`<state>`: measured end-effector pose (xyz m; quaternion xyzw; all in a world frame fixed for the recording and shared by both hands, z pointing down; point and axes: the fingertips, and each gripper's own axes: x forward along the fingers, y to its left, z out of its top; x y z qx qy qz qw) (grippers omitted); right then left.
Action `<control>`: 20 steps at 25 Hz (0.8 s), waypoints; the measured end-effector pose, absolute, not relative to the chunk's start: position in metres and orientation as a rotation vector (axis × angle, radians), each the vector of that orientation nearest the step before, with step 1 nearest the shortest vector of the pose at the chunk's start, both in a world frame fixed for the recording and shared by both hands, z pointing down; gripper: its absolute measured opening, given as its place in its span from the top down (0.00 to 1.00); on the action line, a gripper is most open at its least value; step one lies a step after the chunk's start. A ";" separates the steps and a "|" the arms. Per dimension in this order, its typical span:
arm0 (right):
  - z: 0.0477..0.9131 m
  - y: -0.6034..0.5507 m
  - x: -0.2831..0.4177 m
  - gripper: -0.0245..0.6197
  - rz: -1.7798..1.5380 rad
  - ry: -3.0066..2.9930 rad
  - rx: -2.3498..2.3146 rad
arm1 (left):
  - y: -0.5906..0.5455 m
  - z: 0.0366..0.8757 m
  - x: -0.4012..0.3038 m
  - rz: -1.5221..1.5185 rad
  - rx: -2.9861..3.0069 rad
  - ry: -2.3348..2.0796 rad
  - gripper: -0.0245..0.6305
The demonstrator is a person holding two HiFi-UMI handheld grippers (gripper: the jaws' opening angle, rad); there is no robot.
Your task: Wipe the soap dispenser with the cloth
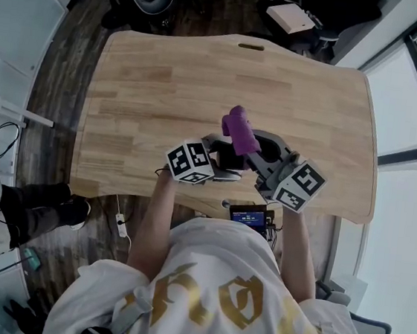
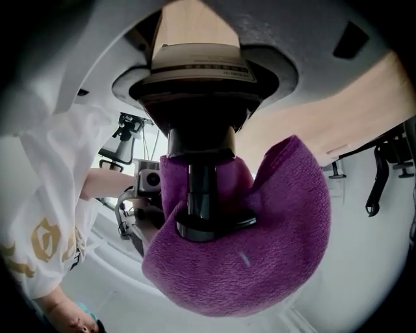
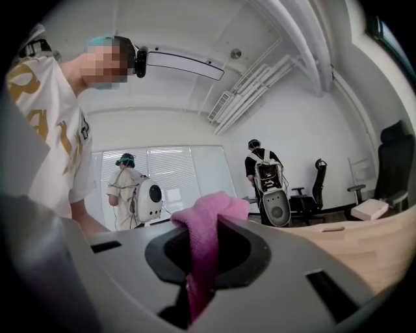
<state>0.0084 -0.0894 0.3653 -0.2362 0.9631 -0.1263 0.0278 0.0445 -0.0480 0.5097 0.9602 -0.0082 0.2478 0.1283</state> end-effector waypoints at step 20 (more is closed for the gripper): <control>0.401 -0.129 0.054 0.91 -0.665 2.753 -1.079 | -0.046 0.491 0.057 0.610 2.834 0.024 0.41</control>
